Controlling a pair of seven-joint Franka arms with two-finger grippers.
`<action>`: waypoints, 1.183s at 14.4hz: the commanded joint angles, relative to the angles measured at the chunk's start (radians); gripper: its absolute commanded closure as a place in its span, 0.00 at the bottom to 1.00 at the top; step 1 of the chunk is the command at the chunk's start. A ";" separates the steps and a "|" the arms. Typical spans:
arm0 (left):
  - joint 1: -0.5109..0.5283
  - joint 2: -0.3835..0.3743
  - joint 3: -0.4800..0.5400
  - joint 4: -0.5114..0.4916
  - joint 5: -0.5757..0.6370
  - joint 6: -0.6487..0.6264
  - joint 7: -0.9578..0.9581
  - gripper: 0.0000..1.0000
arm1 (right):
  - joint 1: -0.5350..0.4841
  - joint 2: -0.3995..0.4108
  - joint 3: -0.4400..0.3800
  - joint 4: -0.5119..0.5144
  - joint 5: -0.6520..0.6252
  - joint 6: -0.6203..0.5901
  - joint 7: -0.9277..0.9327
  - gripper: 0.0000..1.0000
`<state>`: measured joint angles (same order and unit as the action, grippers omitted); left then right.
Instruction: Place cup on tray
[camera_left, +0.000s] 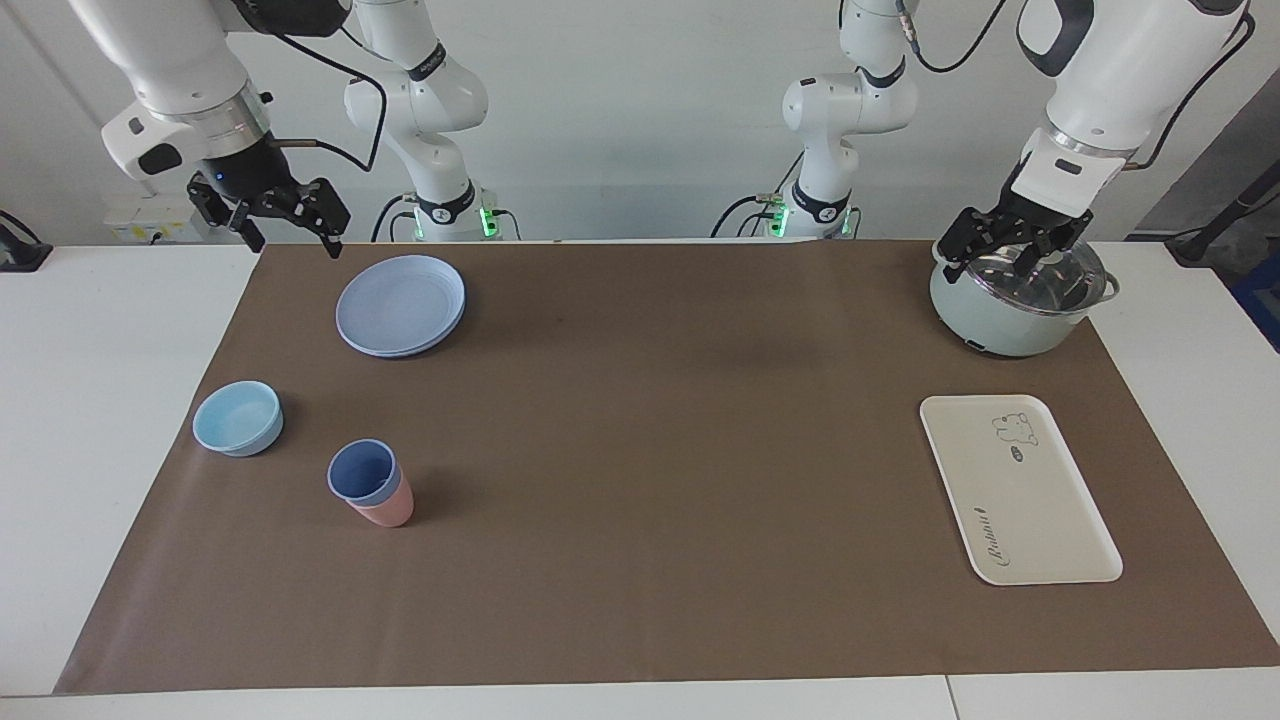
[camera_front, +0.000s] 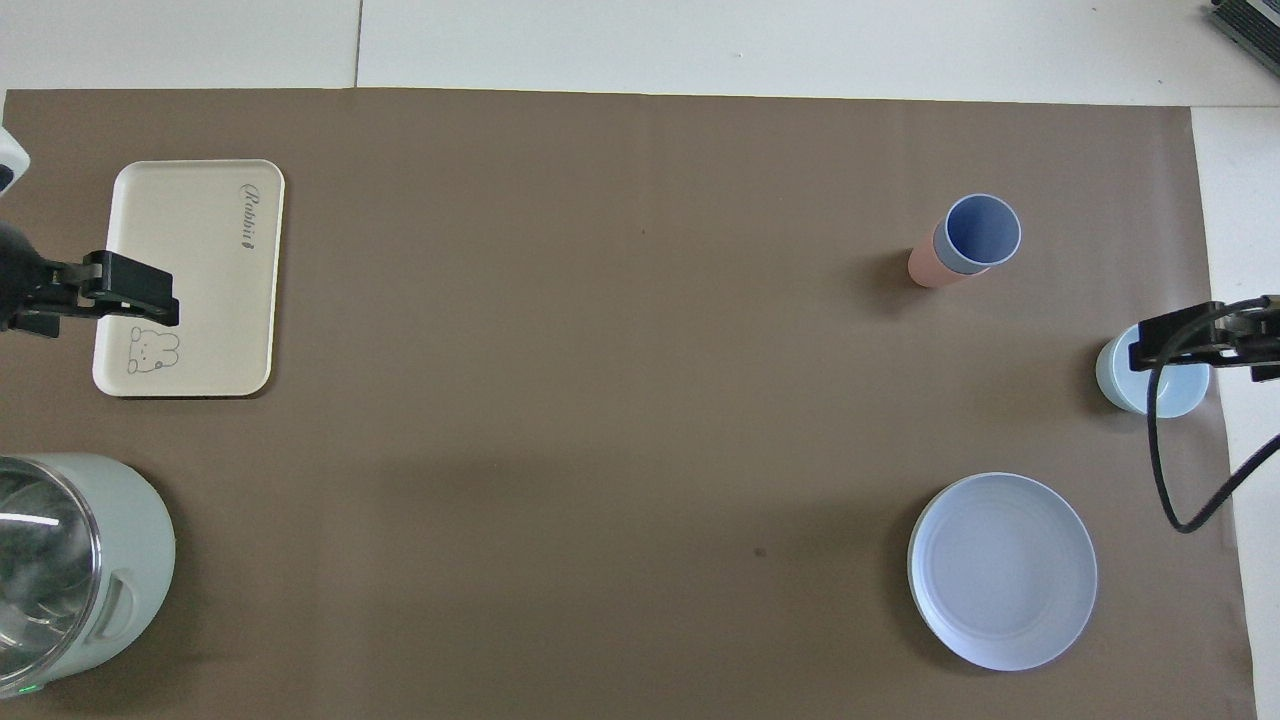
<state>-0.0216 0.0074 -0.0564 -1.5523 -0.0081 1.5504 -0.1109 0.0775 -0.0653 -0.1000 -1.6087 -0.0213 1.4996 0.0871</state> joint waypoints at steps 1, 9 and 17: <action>0.005 -0.030 -0.002 -0.037 0.005 0.011 0.007 0.00 | 0.002 -0.036 0.002 -0.048 -0.002 0.014 0.002 0.00; 0.005 -0.030 -0.002 -0.034 0.005 0.007 -0.001 0.00 | -0.001 -0.036 0.002 -0.048 -0.002 0.016 0.008 0.00; 0.005 -0.030 -0.002 -0.035 0.005 0.004 -0.003 0.00 | -0.044 -0.048 -0.009 -0.118 0.004 0.152 -0.326 0.00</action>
<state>-0.0213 0.0074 -0.0564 -1.5524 -0.0081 1.5501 -0.1109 0.0678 -0.0746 -0.1076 -1.6537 -0.0213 1.5810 -0.1095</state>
